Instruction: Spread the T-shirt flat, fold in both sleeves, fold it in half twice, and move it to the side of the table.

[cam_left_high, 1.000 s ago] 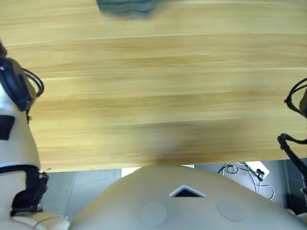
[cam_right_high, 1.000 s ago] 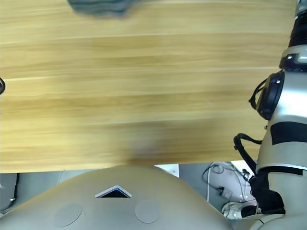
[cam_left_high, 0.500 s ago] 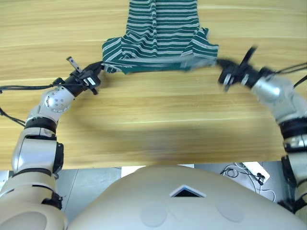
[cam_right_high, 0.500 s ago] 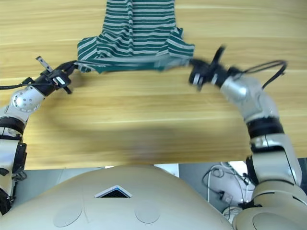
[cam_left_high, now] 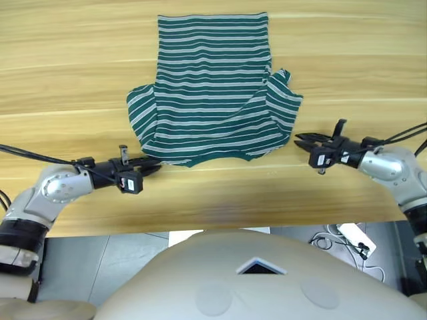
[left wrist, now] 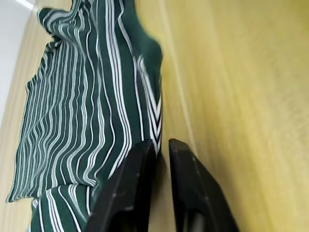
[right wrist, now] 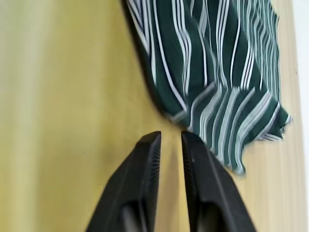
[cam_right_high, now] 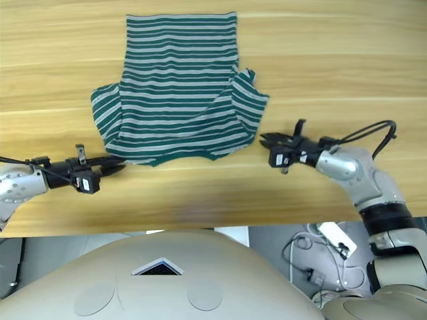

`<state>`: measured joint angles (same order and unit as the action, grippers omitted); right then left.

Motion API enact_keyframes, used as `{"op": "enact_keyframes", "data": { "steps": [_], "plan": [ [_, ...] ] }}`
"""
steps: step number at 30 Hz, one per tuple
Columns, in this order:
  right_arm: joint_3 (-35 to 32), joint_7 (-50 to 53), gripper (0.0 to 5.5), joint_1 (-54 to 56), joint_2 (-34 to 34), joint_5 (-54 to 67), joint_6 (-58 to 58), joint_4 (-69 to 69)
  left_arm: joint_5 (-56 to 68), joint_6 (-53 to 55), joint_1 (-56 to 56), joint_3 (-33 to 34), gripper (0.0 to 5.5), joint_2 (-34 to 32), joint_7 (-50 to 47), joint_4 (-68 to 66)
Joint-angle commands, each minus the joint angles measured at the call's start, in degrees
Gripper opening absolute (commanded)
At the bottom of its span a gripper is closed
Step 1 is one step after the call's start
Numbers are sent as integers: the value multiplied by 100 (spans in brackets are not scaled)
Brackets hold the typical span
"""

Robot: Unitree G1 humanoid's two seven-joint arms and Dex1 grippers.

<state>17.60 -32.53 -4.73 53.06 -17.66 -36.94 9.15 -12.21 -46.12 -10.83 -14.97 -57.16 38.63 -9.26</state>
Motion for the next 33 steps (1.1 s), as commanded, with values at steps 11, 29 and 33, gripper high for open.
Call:
{"op": "enact_keyframes", "data": {
  "steps": [11, 29, 33],
  "plan": [
    [-781, 185, 304, -98, -484, 611, 612, -1462, 2274, 261, -767, 965, 263, -428, 645, 1715],
    [306, 426, 539, 331, -505, -1516, 991, 6, 997, 88, 720, 1516, 263, 619, -27, 67],
    [-17, 252, 539, -49, -77, -956, 948, -622, 695, 80, 1020, 1547, 263, 725, -267, -264]
  ]
}}
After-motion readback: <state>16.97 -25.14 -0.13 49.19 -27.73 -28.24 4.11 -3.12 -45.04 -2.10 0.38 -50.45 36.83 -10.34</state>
